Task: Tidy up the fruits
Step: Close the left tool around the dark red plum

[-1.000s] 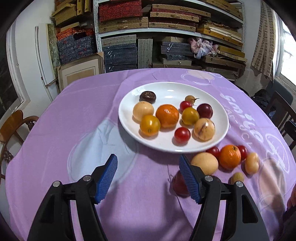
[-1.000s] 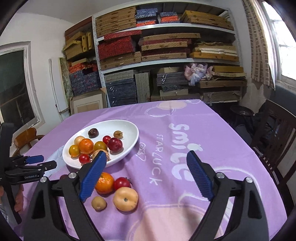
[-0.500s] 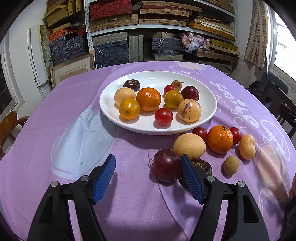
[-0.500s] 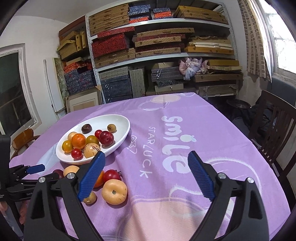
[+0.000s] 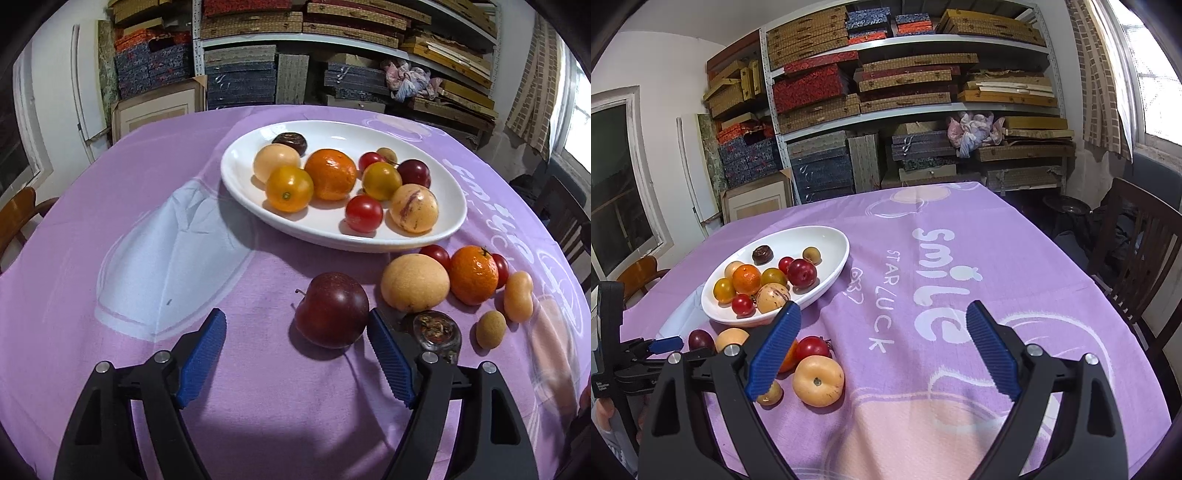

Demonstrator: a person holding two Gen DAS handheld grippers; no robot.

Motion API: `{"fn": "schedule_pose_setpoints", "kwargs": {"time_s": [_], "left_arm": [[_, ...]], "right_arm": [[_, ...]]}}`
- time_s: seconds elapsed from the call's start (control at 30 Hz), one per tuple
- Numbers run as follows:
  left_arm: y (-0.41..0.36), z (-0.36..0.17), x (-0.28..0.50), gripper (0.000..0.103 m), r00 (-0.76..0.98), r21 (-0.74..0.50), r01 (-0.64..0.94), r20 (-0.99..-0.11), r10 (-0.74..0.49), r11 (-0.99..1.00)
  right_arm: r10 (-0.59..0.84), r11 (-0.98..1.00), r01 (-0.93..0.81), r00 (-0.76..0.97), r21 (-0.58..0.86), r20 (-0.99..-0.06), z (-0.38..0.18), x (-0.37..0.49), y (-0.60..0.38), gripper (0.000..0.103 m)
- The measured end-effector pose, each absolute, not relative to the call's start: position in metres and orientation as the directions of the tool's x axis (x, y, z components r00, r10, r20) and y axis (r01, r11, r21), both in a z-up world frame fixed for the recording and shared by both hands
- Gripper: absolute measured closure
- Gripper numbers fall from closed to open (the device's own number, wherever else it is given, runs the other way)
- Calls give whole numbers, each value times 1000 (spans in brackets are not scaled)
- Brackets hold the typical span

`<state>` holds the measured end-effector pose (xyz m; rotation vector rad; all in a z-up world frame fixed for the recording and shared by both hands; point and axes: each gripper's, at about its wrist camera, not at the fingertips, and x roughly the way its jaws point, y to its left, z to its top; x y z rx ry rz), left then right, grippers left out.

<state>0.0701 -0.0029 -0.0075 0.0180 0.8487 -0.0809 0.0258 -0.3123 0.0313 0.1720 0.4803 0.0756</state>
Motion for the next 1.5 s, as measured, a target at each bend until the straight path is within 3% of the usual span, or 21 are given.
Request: {"fn": "schedule_pose_setpoints", "kwargs": {"time_s": [0.43,0.5,0.67,1.3,1.5], "left_arm": [[7,-2,80,26,676,-94,91,-725,-131,991],[5,-3,83,29,673,-103,101,-725,-144,990],[-3,-4,86,52,658,-113,148,-731,-183,983],[-6,-11,98,61,618,-188,180,-742,-260,966],[-1,-10,93,64,636,-169,146,-739,-223,975]], "right_arm": [[107,987,-36,871,154,-480,20,31,-307,13],[107,988,-37,869,152,-483,21,31,-307,13],[105,989,-38,867,146,-488,19,31,-307,13],[195,980,-176,779,92,-596,7,38,-283,14],[216,974,-207,750,88,-625,2,39,-278,27]]}}
